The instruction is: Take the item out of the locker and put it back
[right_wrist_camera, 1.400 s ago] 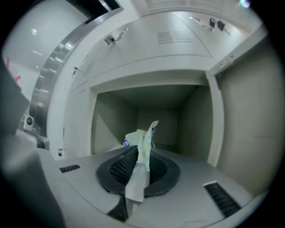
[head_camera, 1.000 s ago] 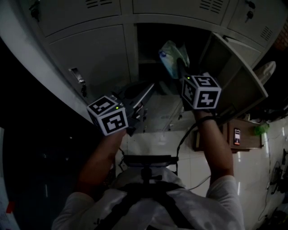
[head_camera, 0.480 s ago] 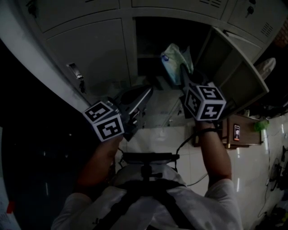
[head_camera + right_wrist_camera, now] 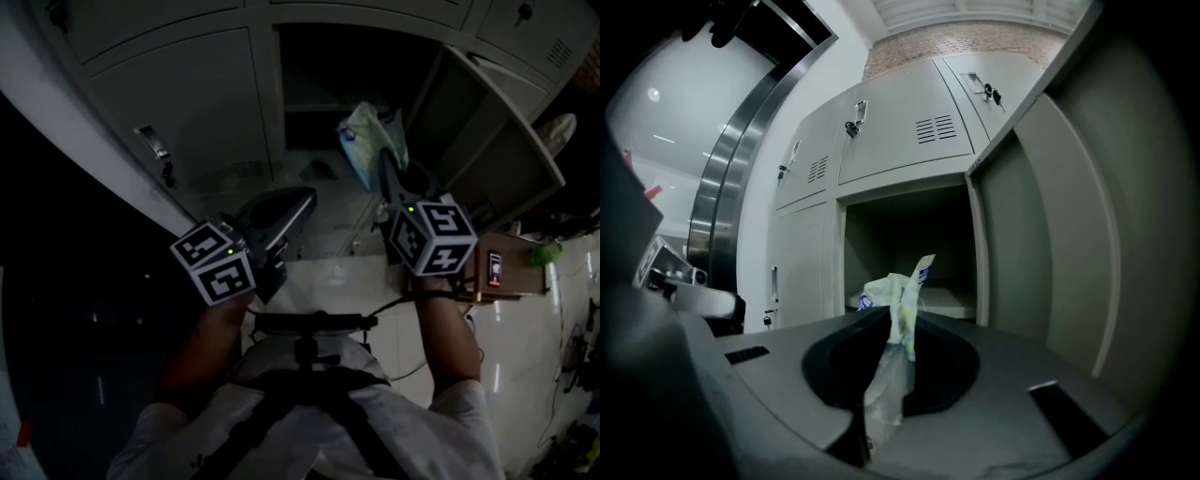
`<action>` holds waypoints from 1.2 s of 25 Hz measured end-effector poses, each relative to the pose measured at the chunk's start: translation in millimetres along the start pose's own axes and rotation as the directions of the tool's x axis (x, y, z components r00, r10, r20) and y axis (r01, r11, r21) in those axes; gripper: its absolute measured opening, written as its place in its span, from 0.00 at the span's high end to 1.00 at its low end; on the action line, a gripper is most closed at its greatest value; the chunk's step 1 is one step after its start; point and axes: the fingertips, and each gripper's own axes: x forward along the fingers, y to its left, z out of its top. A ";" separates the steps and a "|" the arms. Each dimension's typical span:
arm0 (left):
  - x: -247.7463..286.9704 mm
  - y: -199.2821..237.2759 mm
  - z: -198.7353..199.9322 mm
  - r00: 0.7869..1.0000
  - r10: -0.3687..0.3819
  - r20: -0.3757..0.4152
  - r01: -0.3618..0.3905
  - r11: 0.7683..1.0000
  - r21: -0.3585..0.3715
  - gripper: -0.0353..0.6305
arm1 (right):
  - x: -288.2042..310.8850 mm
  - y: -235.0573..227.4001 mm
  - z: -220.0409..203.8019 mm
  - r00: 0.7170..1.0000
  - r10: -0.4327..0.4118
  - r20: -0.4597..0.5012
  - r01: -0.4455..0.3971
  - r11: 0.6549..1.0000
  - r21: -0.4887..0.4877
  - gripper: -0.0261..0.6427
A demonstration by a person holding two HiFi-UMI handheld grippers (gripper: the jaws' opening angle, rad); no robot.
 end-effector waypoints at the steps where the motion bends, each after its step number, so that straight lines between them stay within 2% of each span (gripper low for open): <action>1: -0.9 0.4 -1.3 1.000 0.002 -0.002 -0.002 1.000 -0.002 0.94 | -1.6 0.7 -2.5 1.000 0.001 -0.004 -0.001 1.000 0.001 0.93; 30: -32.7 13.5 -42.6 0.999 0.043 -0.020 -0.045 0.991 -0.124 0.94 | -43.2 12.1 -61.0 0.998 0.002 -0.056 0.007 0.988 0.155 0.93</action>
